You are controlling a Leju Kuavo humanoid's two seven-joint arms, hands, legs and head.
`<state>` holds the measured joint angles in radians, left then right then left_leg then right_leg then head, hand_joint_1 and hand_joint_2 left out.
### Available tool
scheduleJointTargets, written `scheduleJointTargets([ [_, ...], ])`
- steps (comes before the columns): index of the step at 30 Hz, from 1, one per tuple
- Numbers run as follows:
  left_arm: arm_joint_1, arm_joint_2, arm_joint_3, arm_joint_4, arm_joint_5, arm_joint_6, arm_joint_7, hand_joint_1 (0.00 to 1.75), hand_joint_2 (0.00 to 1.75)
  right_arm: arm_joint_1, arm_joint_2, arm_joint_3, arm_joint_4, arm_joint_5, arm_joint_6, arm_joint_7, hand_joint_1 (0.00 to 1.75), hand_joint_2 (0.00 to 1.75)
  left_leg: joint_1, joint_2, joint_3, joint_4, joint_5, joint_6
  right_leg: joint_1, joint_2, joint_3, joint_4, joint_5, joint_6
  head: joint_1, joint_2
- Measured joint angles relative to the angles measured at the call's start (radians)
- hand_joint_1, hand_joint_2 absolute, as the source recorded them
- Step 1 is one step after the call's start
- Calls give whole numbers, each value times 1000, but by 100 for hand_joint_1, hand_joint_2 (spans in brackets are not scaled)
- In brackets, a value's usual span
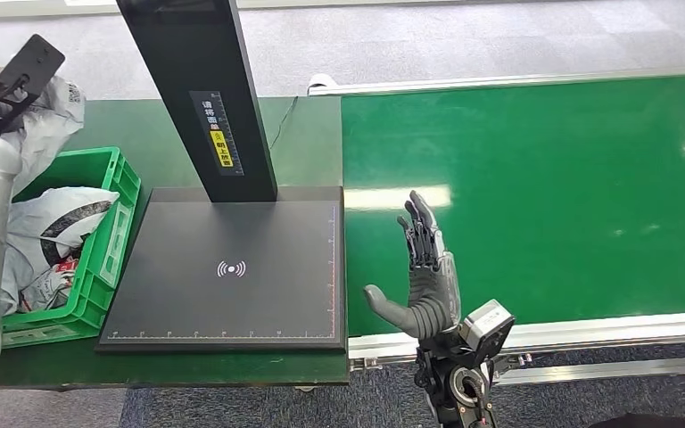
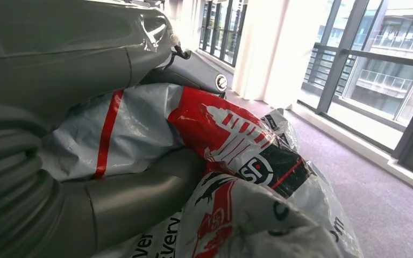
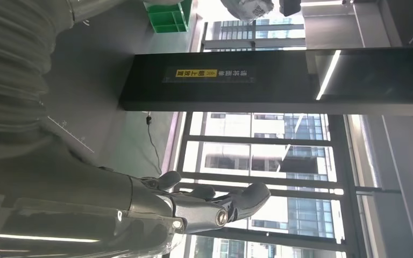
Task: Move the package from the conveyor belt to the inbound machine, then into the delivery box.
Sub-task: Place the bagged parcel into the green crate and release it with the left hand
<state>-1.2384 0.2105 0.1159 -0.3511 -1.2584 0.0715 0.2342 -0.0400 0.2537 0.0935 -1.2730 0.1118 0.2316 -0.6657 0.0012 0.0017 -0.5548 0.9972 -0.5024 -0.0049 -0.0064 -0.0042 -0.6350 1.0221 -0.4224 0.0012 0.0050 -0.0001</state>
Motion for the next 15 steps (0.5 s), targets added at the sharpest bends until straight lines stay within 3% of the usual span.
scheduleJointTargets([
  [4,-6,-2,0,10,-16,-23,9,128,175,0,0,-3,0,0,0,0,0,175,0,0,0,0,0,0,0,0,0,0,0,0,0,0],
  [5,-5,-2,0,11,-26,-39,15,110,175,0,0,-3,0,0,0,0,0,175,0,0,0,0,0,0,0,0,0,0,0,0,0,0],
  [8,2,-5,-1,15,-51,-85,25,16,175,-1,0,-3,0,0,0,0,0,175,0,0,0,0,0,0,0,0,0,0,0,0,0,0],
  [9,7,-6,-1,17,-56,-95,26,0,175,-1,0,-3,0,0,0,0,0,175,0,0,0,0,0,0,0,0,0,0,0,0,0,0],
  [15,41,-6,0,21,-74,-83,30,0,175,-2,0,-2,0,0,-3,0,0,175,0,0,0,0,0,0,0,0,0,0,0,0,0,0],
])
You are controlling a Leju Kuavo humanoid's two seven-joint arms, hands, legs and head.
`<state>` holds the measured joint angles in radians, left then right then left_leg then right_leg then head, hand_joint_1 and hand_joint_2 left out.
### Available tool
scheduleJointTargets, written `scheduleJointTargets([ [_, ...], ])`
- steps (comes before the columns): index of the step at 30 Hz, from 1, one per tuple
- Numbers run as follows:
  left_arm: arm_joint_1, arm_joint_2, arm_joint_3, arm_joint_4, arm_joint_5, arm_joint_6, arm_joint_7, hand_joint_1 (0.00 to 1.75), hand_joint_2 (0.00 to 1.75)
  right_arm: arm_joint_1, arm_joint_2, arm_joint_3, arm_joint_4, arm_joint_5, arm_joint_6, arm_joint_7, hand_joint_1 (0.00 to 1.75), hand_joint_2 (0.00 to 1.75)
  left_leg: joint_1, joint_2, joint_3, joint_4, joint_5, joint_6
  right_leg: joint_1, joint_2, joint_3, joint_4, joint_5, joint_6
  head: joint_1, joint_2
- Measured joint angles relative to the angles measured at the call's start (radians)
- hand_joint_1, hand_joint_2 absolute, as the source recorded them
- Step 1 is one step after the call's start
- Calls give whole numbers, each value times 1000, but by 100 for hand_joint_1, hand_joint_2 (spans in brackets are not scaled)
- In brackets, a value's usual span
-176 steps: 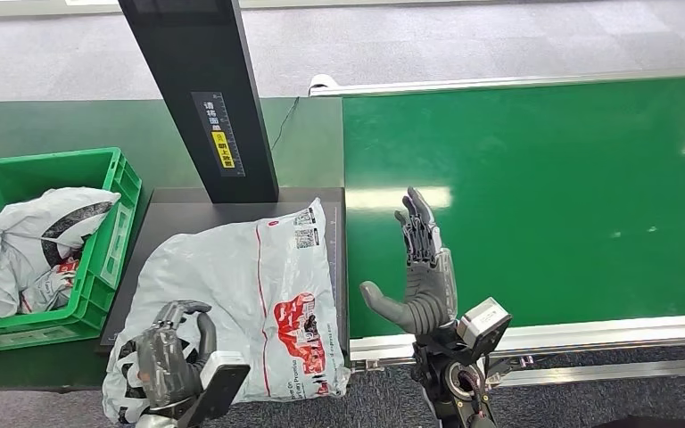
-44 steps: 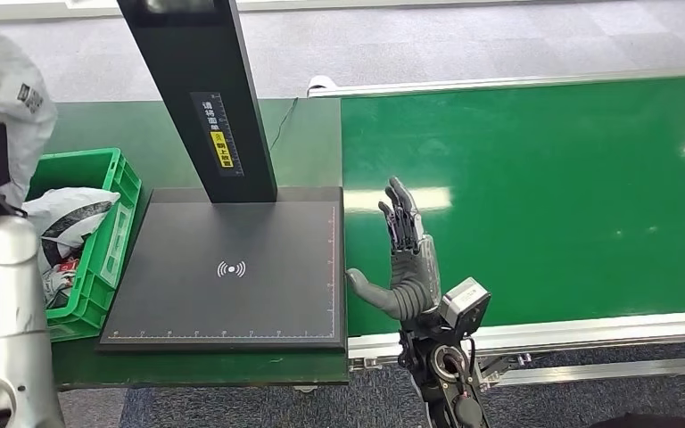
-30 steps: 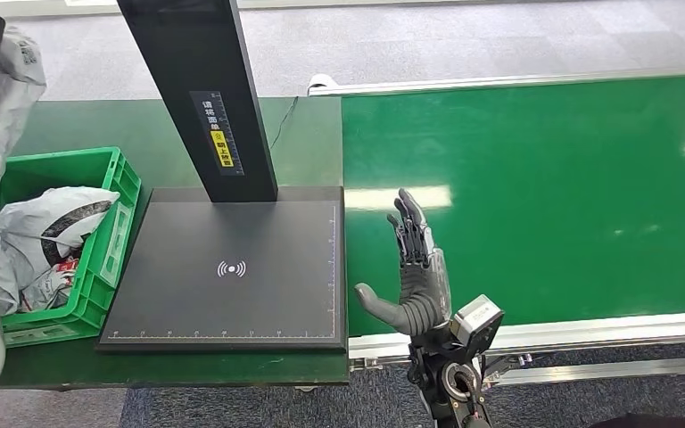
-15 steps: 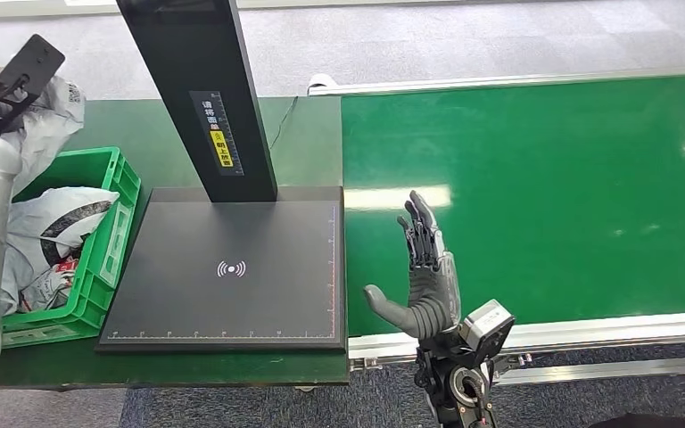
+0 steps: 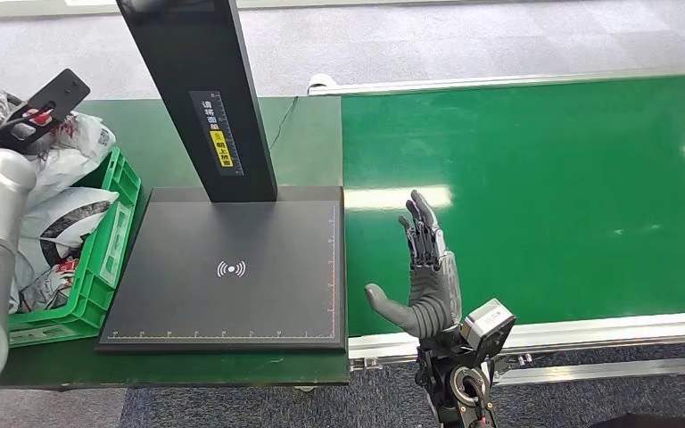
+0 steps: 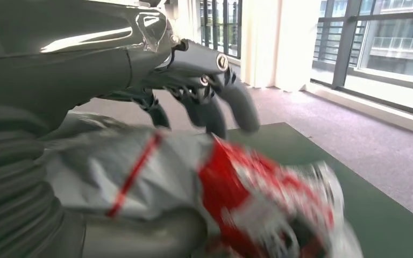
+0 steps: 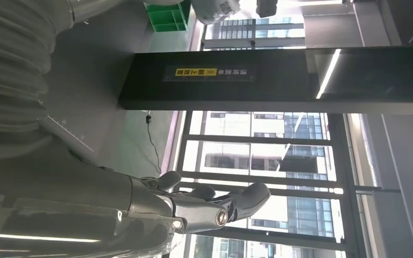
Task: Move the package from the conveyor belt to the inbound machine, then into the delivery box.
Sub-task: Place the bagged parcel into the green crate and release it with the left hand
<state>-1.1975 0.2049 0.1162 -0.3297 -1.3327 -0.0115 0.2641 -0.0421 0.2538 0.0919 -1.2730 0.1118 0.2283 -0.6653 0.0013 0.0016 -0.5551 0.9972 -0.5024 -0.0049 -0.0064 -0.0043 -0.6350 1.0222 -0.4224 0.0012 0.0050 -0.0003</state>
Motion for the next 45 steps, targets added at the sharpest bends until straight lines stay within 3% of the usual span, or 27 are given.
scheduleJointTargets([
  [5,9,7,10,-3,8,122,-16,0,175,1,4,2,0,0,-1,0,0,175,0,0,0,0,0,0,0,0,0,0,0,0,0,0],
  [11,-1,25,28,-7,3,155,-31,0,175,2,5,4,2,0,-3,0,0,175,0,0,0,0,0,0,0,0,0,0,0,0,0,0],
  [17,-4,36,79,-30,39,353,-131,0,175,1,5,8,6,0,-12,-1,0,175,0,0,0,0,0,0,0,0,0,0,0,0,0,0],
  [24,-4,43,110,-43,49,382,-154,0,175,1,5,18,7,0,-14,-1,0,175,0,0,0,0,0,0,0,0,0,0,0,0,0,0],
  [27,0,43,136,-62,124,515,-279,0,175,1,5,21,8,-3,-19,-1,0,175,0,0,0,0,0,0,0,0,0,0,0,0,0,0],
  [29,6,41,165,-92,237,612,-434,0,175,0,5,24,11,-9,-29,0,0,175,0,0,0,0,0,0,0,0,0,0,0,0,0,0],
  [31,30,38,193,-146,401,652,-604,0,175,-1,5,28,16,-17,-43,-1,0,175,0,0,0,0,0,0,0,0,0,0,0,0,0,0],
  [34,154,16,212,-320,710,662,-817,0,175,-1,5,31,25,-30,-63,-6,0,175,-1,2,1,0,-1,-1,-1,2,0,0,0,0,0,0],
  [37,396,-32,204,-587,953,692,-930,0,175,-1,5,31,32,-34,-73,-10,0,175,-1,5,2,-1,-2,-1,-1,5,0,0,-1,0,0,0],
  [41,793,-133,140,-1022,1114,706,-966,0,175,10,5,29,33,-14,-123,-19,0,175,-2,11,4,0,-6,1,-1,10,0,-2,-3,3,0,0],
  [45,1109,-223,-40,-1323,1208,684,-969,0,175,42,10,26,18,55,-234,-17,0,175,-2,9,4,0,-10,4,-2,10,2,-3,-6,7,0,0],
])
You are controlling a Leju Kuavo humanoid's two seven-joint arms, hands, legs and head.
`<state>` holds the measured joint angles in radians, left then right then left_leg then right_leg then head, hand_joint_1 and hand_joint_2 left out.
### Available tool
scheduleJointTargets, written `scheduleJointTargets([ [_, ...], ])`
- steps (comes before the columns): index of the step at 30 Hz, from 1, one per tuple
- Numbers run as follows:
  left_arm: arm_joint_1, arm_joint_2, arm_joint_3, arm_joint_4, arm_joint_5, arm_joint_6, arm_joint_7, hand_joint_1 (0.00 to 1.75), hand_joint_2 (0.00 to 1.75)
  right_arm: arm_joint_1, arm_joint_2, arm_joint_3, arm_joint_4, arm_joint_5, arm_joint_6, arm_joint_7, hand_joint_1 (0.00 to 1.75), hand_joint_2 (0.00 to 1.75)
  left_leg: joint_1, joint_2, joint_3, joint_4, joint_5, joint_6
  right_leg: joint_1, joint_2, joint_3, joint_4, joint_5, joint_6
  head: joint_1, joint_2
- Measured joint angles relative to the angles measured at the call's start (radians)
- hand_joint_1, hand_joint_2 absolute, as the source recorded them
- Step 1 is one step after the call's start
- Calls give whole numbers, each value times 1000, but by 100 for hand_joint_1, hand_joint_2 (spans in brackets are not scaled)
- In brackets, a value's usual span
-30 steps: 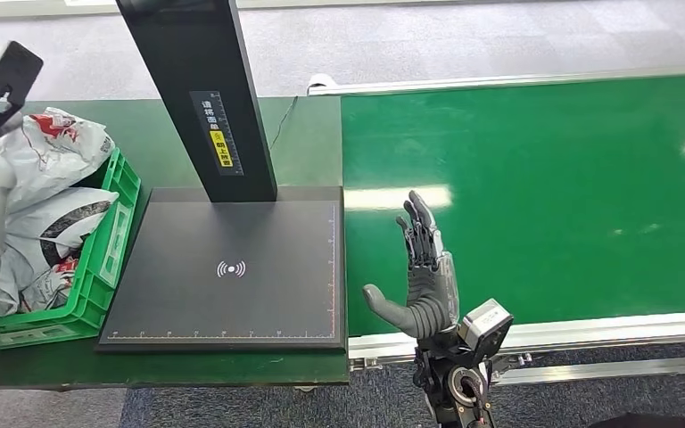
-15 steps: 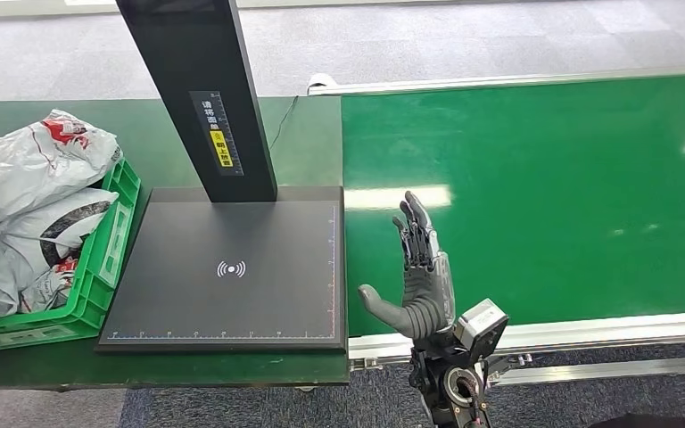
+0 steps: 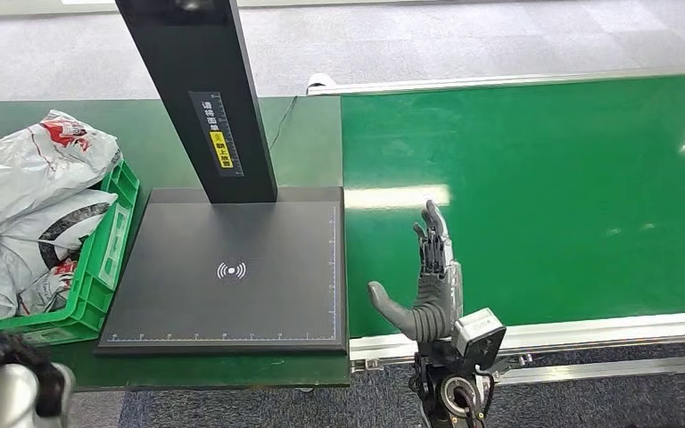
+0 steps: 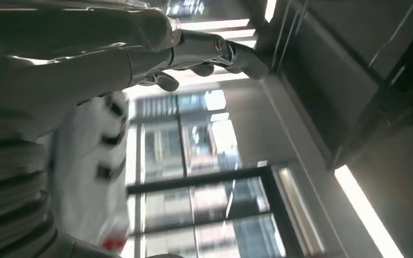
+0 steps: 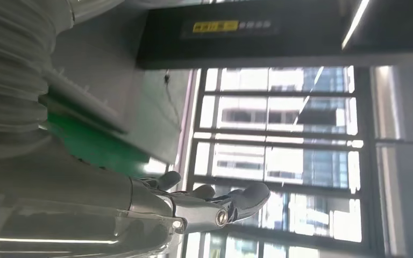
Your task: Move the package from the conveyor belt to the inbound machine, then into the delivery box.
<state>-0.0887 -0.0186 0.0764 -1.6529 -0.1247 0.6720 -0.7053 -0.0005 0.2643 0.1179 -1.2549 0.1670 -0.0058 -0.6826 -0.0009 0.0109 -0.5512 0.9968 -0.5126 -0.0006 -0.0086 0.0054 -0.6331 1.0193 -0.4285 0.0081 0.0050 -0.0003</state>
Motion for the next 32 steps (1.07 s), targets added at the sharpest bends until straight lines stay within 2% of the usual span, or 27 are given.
scheduleJointTargets([
  [2,100,-31,-104,-65,71,-86,0,0,175,12,5,-1,-4,33,-48,8,0,175,0,-1,1,0,-2,1,-1,0,1,0,-1,1,0,0],
  [4,177,-59,-187,-75,116,-235,2,0,175,26,10,-3,-4,46,-70,13,0,175,-1,-1,1,0,-3,1,-1,-1,2,0,-1,2,0,0],
  [8,264,-96,-290,-75,95,-490,3,0,175,67,20,-9,-4,23,-59,13,0,175,0,-3,1,0,-3,1,-1,-2,3,0,-2,2,0,0],
  [10,289,-104,-318,-75,85,-547,3,0,175,87,23,-11,-4,15,-52,11,0,175,0,-3,1,0,-3,1,0,-2,3,0,-2,2,0,0],
  [15,318,-117,-348,-74,79,-610,3,0,175,110,29,-12,-3,11,-45,8,0,175,1,-3,1,0,-2,1,0,-2,4,0,-2,2,0,0],
  [19,314,-125,-363,-30,53,-653,3,0,175,116,35,-9,11,9,-27,8,0,0,1,-4,2,0,-2,1,0,-2,4,0,-2,2,0,0],
  [26,285,-126,-365,132,51,-646,4,0,175,117,36,20,36,43,6,48,0,0,1,-4,2,0,-2,1,0,-2,4,0,-2,2,0,0],
  [32,279,-130,-358,204,18,-643,7,0,175,117,36,49,56,39,5,73,0,0,1,-4,1,0,-2,1,0,-2,3,0,-2,2,0,0],
])
